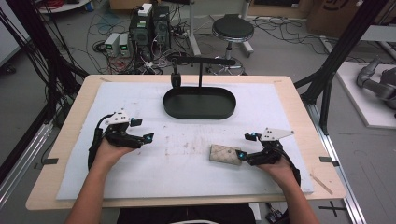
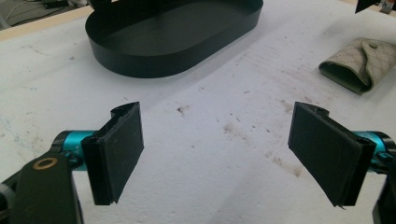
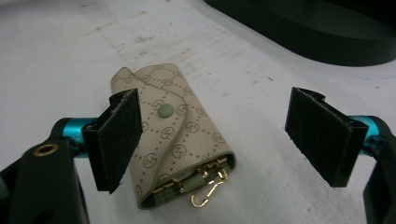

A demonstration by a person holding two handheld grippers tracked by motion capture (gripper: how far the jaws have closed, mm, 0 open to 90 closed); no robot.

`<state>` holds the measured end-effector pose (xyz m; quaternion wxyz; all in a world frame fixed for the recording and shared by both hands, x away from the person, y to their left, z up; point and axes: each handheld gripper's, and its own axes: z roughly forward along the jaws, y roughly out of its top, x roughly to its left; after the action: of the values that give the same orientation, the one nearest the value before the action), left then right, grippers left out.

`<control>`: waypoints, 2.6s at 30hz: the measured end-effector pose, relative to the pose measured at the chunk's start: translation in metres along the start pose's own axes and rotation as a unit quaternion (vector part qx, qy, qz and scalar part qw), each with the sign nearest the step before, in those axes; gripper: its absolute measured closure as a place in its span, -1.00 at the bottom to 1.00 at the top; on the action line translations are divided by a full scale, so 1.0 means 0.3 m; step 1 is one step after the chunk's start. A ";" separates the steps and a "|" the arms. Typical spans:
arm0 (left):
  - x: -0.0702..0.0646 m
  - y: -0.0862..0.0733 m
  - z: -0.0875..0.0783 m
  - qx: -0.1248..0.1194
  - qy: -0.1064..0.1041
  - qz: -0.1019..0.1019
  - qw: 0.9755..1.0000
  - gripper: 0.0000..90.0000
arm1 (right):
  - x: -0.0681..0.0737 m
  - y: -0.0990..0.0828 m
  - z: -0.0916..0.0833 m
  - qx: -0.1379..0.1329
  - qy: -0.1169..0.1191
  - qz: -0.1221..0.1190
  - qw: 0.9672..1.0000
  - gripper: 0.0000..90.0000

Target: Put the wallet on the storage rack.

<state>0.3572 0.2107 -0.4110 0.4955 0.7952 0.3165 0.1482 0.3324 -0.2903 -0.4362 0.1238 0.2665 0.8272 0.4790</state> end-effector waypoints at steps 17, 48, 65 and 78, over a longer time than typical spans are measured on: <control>-0.004 -0.002 0.016 0.007 -0.005 0.001 1.000 -0.60 | 0.034 -0.002 0.102 0.112 0.054 -0.031 0.992 -0.61; -0.003 0.000 0.004 0.004 0.008 0.003 1.000 -0.60 | 0.046 0.075 0.073 0.085 0.035 -0.078 0.993 -0.18; -0.006 0.001 -0.010 0.012 0.024 0.016 1.000 -0.60 | 0.013 0.253 0.084 0.077 0.028 -0.105 0.991 -0.18; 0.003 -0.014 -0.040 0.007 0.034 0.011 0.999 -0.60 | -0.039 0.321 0.108 0.068 0.022 -0.096 0.993 -0.18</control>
<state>0.3498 0.2208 -0.4090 0.4774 0.7964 0.3253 0.1788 0.3880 -0.2350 -0.3706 0.1326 0.1830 0.8820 0.4135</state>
